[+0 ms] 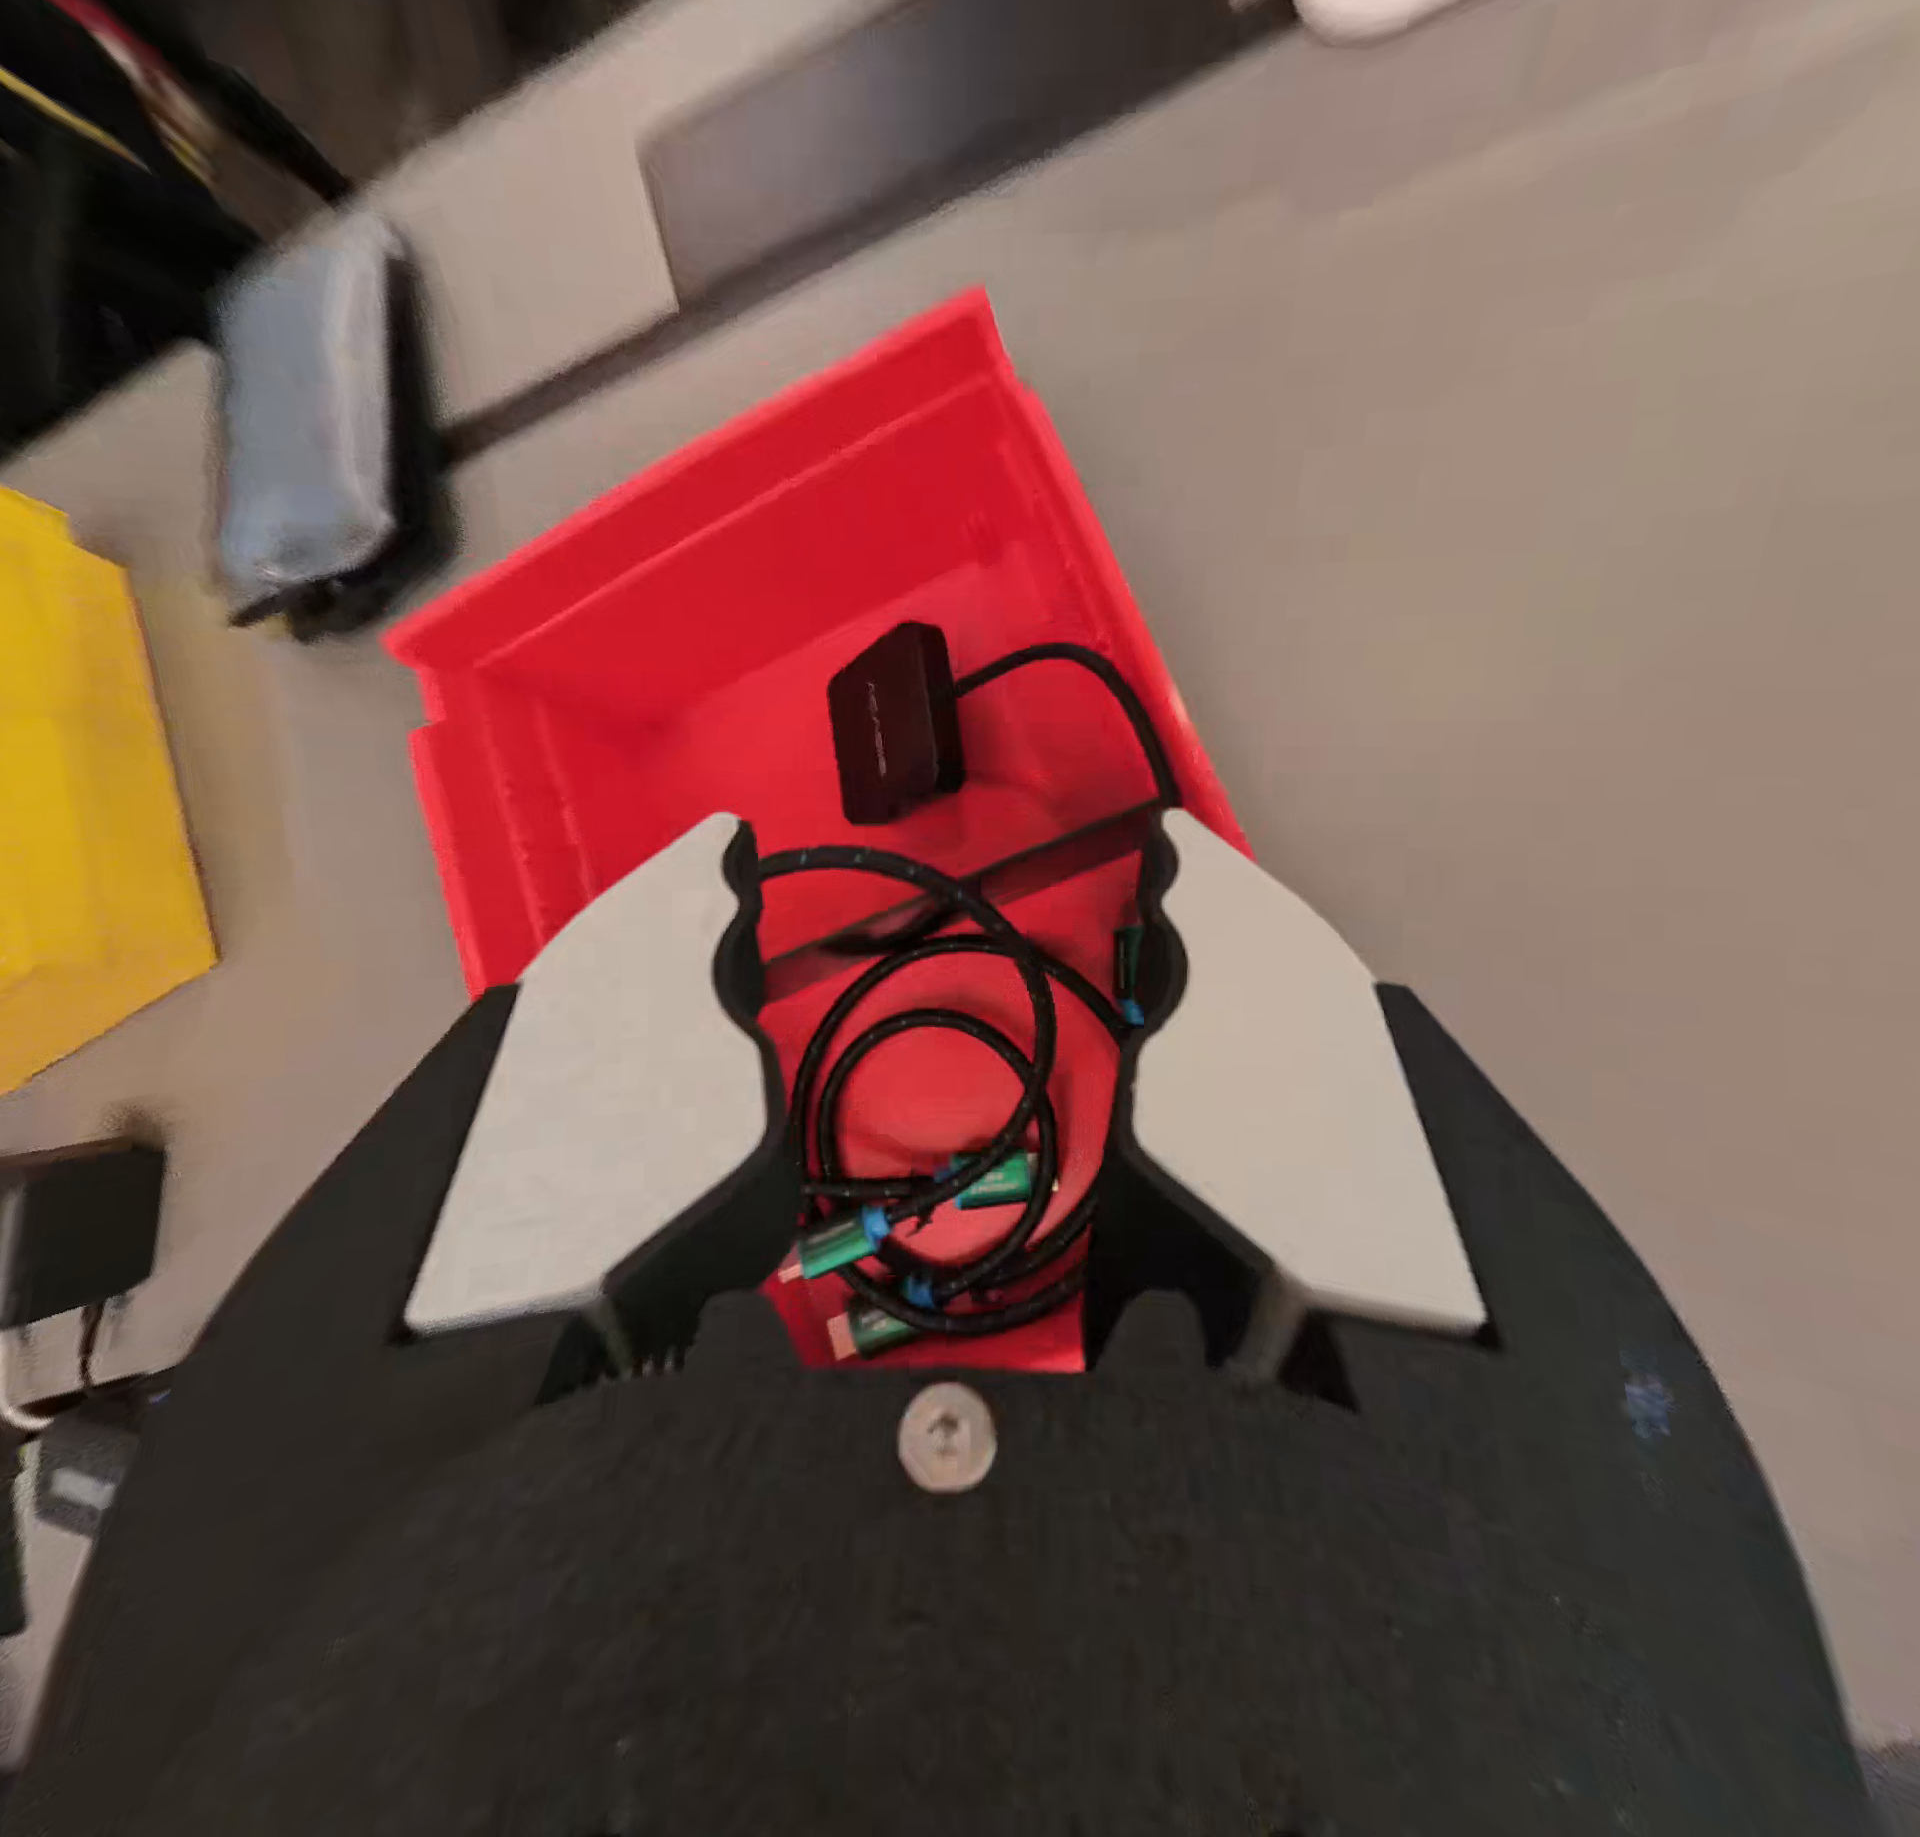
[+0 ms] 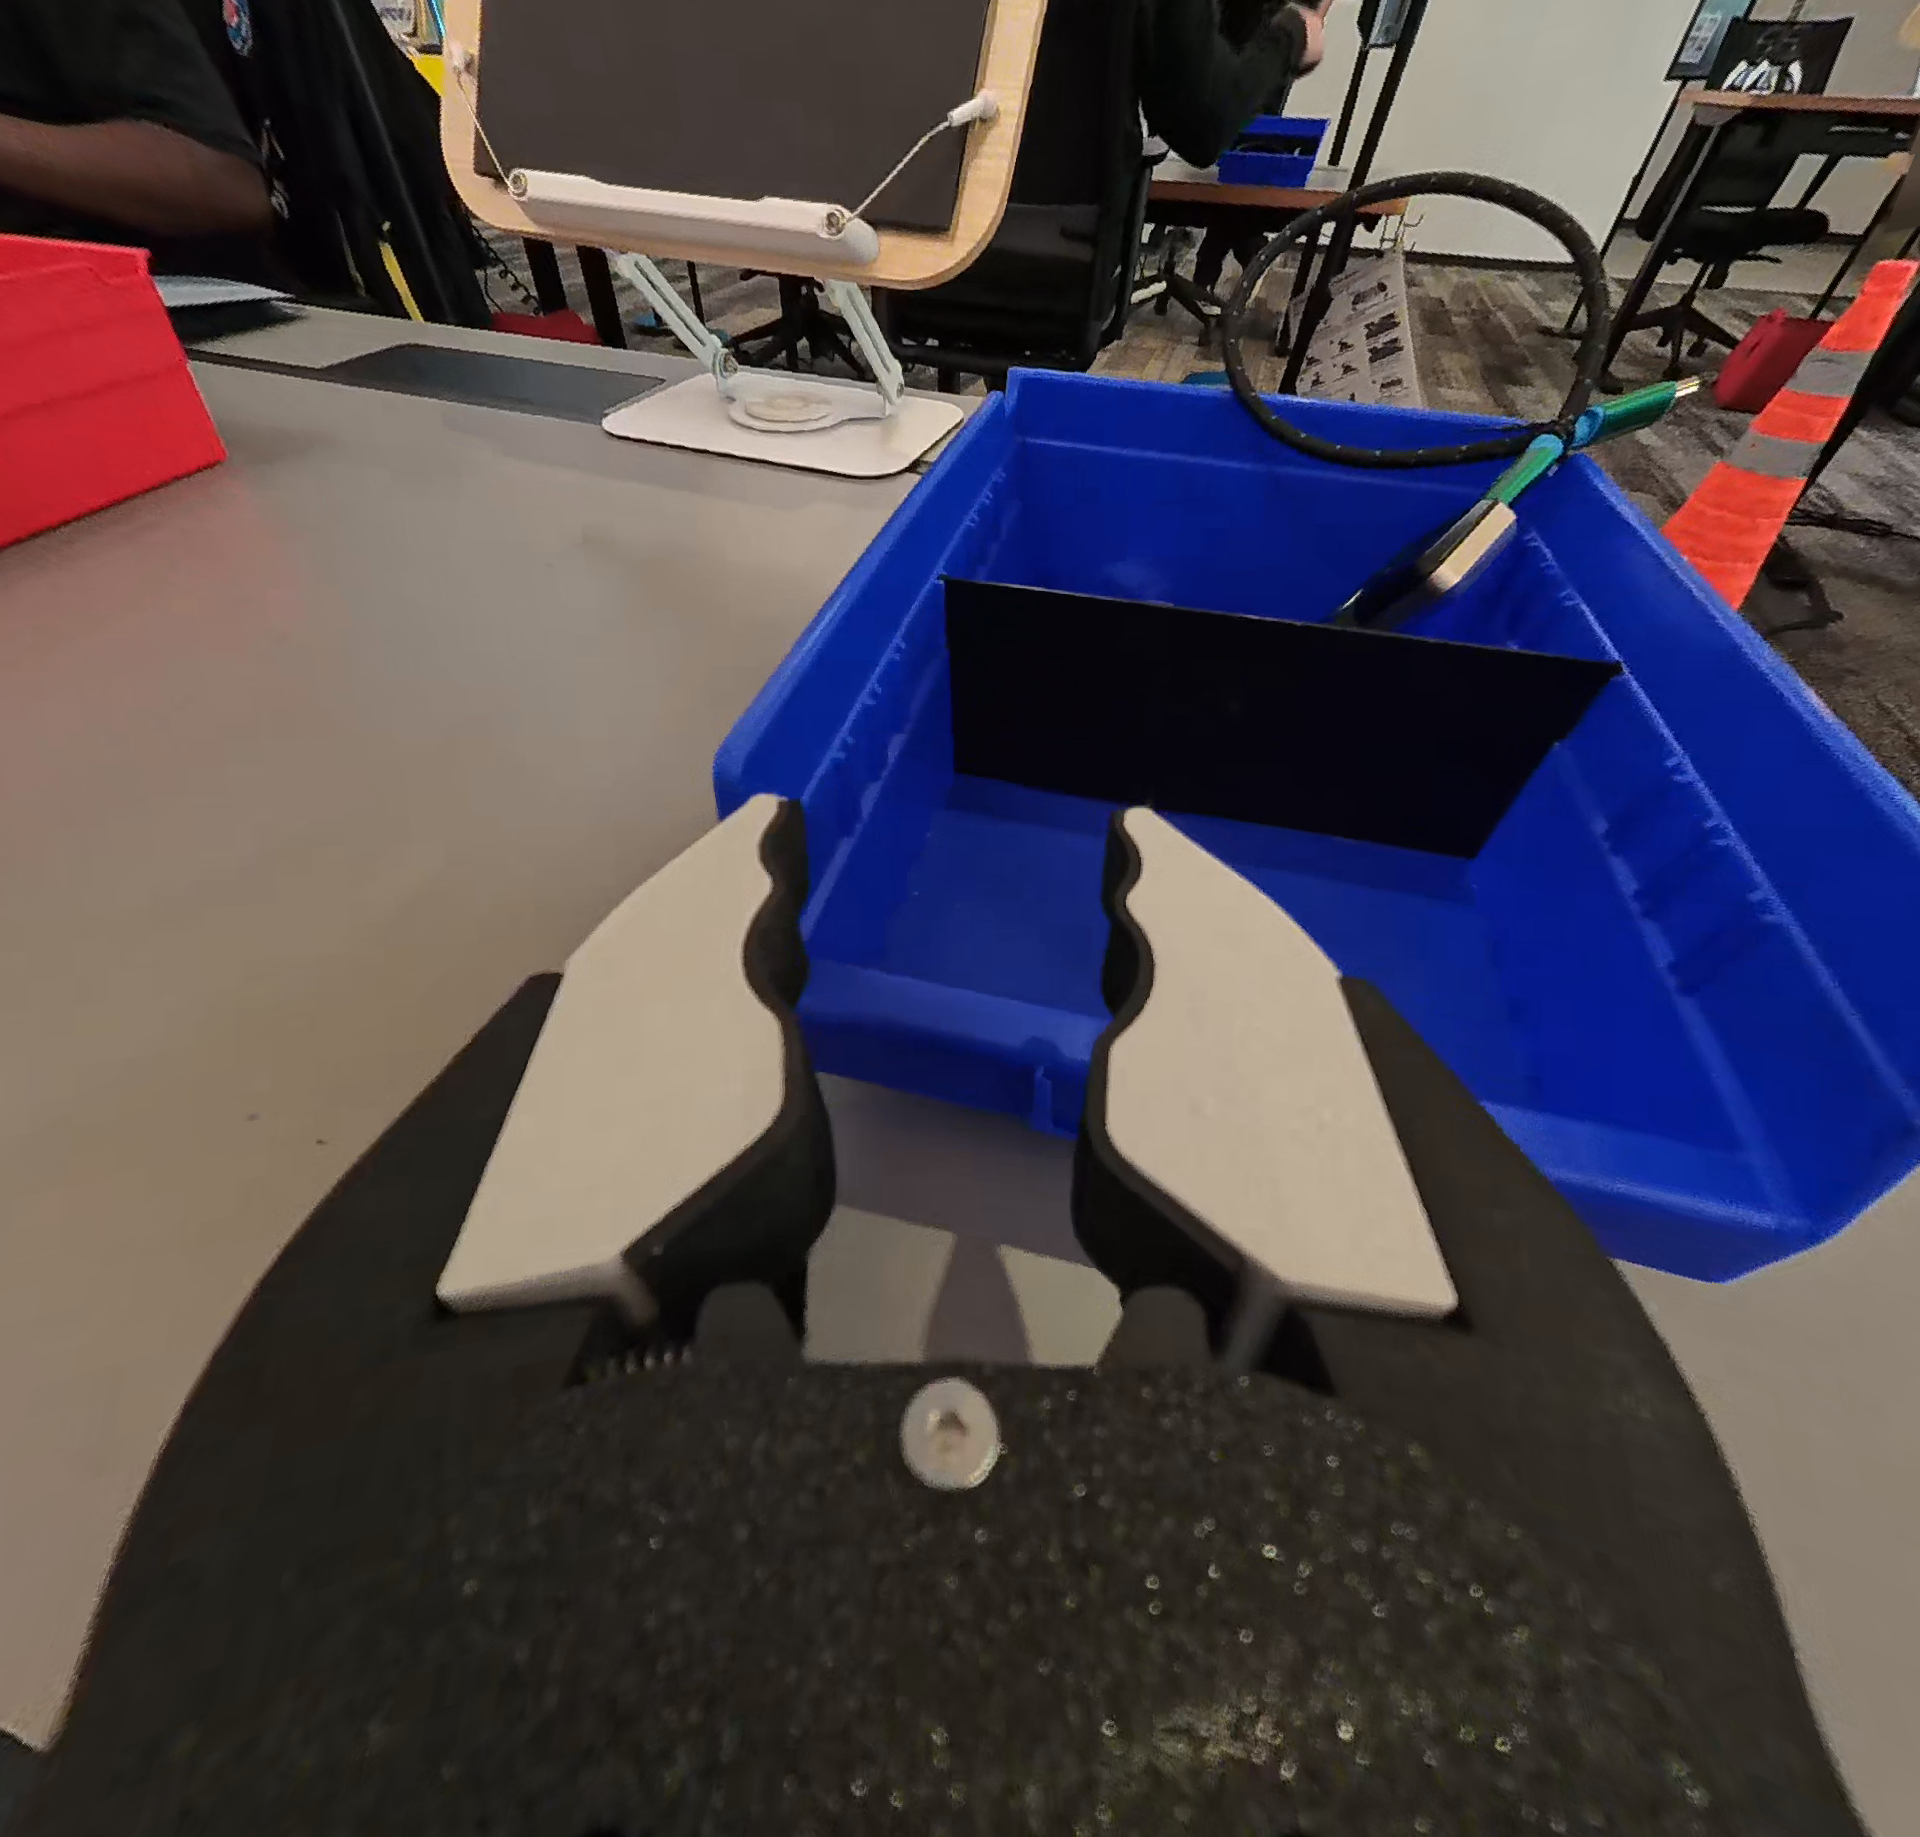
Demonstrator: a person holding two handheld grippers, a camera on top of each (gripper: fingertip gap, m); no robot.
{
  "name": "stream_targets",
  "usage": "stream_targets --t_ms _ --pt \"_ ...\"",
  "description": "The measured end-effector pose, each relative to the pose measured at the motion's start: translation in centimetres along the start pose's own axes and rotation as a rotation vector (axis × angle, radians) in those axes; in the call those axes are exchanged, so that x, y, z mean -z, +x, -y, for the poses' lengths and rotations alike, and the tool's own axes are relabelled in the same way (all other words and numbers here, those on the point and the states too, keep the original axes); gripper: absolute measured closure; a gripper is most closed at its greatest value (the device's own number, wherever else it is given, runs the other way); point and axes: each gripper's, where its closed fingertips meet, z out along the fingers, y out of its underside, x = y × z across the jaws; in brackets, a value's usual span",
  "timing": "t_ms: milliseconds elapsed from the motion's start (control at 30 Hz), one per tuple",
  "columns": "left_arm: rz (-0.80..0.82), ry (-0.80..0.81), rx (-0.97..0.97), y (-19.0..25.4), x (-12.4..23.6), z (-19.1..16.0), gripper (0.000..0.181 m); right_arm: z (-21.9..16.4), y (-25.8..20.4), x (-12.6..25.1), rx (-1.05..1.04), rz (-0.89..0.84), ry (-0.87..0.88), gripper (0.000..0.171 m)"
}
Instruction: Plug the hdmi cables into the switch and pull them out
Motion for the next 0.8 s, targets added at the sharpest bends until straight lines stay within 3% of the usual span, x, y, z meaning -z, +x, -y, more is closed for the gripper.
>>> stream_targets --t_ms 133,233,333,467,567,600,733,800 --pt "-0.025 -0.328 -0.147 -0.1 -5.9 -1.1 0.107 0.4 0.2 0.6 -0.038 0.009 0.022 0.117" --pt "0.003 -0.481 -0.233 -0.5 -8.7 -2.0 0.11 0.2 0.4 0.7 -0.049 0.014 0.021 0.117" --pt "0.04 -0.549 -0.262 -1.4 -10.5 -2.0 0.119 0.4 0.1 0.7 -0.066 0.031 0.028 0.117" --pt "0.009 -0.646 -0.228 -2.1 -12.4 -3.3 0.116 0.0 -0.2 0.4 -0.032 0.035 0.002 0.117" --pt "-0.042 -0.693 -0.188 -2.1 -13.8 -5.0 0.119 0.1 -0.6 0.3 -0.031 0.05 0.007 0.117" --pt "-0.053 -0.693 -0.19 -2.1 -14.1 -5.3 0.132 0.0 -0.8 0.3 -0.027 0.053 0.003 0.118" --pt "0.047 -0.578 -0.285 -4.2 -13.4 -4.0 0.159 -0.3 -0.5 0.1 0.014 0.032 -0.02 0.119" --pt "0.008 -0.461 -0.277 -4.4 -12.5 -2.6 0.167 0.0 -0.6 0.2 0.006 0.037 -0.002 0.119"
